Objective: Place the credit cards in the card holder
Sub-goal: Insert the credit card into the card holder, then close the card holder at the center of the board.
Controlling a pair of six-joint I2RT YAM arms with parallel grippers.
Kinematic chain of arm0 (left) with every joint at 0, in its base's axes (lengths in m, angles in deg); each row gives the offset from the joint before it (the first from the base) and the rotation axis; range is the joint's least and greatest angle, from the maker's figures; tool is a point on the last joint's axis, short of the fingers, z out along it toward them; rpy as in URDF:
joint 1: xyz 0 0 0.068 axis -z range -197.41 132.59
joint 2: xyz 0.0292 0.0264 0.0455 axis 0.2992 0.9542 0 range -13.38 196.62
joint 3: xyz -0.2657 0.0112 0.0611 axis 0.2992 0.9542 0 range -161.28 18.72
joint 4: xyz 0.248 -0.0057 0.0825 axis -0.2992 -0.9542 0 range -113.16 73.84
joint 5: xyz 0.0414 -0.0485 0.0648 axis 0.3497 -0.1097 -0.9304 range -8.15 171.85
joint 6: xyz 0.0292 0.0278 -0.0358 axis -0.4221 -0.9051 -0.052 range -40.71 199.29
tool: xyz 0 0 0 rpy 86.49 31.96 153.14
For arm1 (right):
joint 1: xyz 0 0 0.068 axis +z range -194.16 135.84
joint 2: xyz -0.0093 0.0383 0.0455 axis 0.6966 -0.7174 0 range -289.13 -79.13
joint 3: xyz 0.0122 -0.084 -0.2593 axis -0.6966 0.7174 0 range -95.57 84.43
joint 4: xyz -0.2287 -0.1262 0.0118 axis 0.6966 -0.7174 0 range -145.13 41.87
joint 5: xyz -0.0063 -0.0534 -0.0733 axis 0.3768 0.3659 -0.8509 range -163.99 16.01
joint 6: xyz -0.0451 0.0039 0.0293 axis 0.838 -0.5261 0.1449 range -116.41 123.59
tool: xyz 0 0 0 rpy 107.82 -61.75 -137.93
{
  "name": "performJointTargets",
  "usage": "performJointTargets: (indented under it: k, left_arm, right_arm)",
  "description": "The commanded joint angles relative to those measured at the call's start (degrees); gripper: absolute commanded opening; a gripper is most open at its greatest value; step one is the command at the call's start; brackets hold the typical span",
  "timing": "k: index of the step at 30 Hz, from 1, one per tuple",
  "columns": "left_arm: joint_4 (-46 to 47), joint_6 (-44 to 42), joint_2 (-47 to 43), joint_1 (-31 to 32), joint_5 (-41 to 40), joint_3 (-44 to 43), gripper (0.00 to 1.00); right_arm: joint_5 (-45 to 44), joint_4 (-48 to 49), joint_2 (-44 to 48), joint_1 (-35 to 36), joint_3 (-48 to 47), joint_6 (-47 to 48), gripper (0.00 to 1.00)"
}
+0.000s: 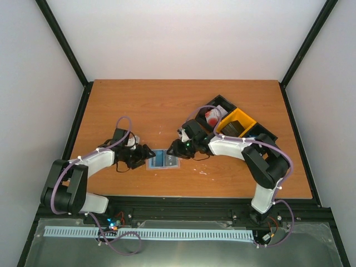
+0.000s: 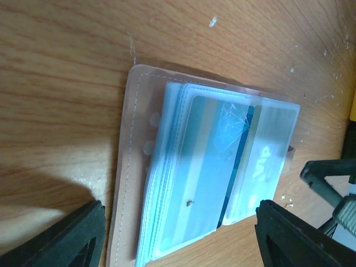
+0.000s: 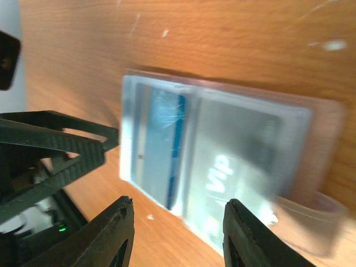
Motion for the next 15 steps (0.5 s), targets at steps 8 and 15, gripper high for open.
performJointTargets:
  k: [8,15]
  left_arm:
    - [-2.2,-0.2,3.0,-0.6,-2.7,-2.1,0.76]
    - [-3.1,-1.9,5.2,-0.6,-2.6,-3.4,0.76]
  right_arm:
    - [-29.7,-24.7,3.3,3.9,-4.1,23.3,0.46]
    - [-24.7,-20.5,4.1,4.0,-1.6,39.8,0.47]
